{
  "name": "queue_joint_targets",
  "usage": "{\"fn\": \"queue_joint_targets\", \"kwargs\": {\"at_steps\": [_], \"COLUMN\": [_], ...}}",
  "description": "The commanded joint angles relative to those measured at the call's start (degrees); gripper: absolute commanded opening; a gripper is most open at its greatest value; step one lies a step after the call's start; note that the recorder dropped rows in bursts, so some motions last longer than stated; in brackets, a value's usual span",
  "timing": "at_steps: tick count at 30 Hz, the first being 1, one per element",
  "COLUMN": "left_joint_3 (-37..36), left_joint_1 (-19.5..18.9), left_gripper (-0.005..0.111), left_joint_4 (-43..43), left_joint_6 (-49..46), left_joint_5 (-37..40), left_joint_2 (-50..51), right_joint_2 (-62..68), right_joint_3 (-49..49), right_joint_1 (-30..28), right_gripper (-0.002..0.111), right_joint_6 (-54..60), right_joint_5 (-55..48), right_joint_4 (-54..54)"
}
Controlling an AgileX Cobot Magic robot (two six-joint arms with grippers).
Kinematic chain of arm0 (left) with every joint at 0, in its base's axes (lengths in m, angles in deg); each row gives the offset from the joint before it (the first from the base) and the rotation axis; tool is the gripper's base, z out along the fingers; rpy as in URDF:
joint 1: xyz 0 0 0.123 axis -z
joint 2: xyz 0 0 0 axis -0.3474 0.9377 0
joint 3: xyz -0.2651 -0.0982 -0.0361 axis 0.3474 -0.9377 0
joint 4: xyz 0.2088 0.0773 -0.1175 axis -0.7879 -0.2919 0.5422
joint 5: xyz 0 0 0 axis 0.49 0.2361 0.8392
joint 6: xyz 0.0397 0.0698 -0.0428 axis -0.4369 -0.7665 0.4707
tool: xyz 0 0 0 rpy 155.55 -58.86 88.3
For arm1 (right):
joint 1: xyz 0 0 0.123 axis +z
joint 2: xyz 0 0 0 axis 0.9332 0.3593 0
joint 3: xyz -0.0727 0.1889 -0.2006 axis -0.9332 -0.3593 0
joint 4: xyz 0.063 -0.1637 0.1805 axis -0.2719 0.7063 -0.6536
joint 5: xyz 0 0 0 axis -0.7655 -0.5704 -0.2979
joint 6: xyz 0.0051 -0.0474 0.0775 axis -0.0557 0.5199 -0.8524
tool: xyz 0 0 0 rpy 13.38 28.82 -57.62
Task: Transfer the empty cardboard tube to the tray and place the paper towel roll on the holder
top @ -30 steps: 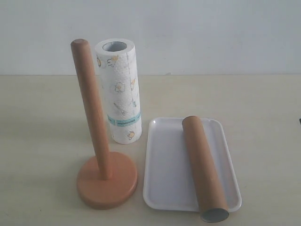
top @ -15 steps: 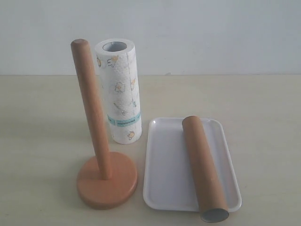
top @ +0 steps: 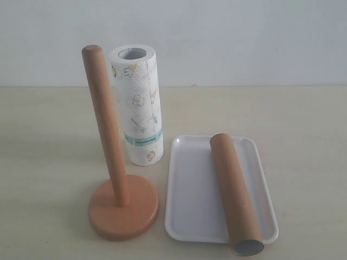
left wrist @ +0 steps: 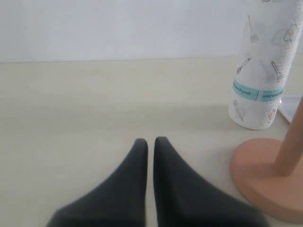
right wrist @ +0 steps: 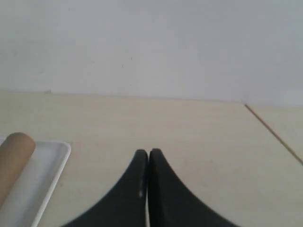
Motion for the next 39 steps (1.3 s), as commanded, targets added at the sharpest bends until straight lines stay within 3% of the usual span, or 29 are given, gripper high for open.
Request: {"fn": "queue_joint_targets", "kwargs": {"at_steps": [1,10,21,39], "left_joint_3": [-0.2,-0.2,-0.2,-0.2], "left_joint_1": [-0.1,-0.1,-0.1,-0.1], "left_gripper": [0.004,0.004,0.004,0.004], "left_joint_4": [-0.1,-0.1,-0.1,-0.1], "left_joint_6": [0.6,0.6,0.6,0.6], "left_joint_5": [-0.1,-0.1,-0.1,-0.1], "left_joint_2": [-0.2,-0.2,-0.2,-0.2], "right_joint_2": [-0.4,-0.4,-0.4,-0.4], "right_joint_3": [-1.9,-1.9,-1.9,-1.9], "right_joint_1": [-0.1,-0.1,-0.1,-0.1], "right_gripper": [0.000,0.000,0.000,0.000], "right_joint_6": [-1.5,-1.4,9.1,8.5], "right_joint_5": [-0.1,-6.8,-6.7,-6.8], "right_joint_4": [-0.2,-1.8,-10.2,-11.2]}}
